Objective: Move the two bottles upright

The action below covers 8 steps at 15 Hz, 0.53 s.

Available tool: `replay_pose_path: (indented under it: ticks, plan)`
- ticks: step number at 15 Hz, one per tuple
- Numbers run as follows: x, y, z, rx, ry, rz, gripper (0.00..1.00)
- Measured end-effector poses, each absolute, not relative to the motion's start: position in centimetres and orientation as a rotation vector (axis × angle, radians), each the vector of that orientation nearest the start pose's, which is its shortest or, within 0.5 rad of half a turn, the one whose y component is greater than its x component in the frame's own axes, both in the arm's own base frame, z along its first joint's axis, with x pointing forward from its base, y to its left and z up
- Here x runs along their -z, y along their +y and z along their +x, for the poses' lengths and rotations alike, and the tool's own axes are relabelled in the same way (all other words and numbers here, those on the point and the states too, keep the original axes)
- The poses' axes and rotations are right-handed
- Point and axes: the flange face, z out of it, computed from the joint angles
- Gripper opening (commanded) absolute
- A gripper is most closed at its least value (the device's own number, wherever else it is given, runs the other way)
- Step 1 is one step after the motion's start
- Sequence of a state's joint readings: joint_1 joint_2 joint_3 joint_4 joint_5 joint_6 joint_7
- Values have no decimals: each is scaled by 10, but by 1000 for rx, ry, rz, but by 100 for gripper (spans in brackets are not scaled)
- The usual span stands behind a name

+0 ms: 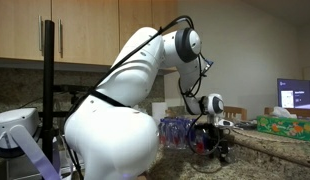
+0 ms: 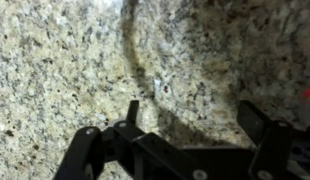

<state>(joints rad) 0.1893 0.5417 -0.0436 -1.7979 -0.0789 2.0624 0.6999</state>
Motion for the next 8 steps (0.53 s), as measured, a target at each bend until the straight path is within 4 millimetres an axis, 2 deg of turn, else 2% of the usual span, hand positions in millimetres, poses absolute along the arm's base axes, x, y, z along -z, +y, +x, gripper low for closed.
replay_pose_path:
  ticks: [6,8]
  plan:
    - [-233,147,616,-343,687,-3199,100]
    - [-233,160,615,-342,658,-3195,100]
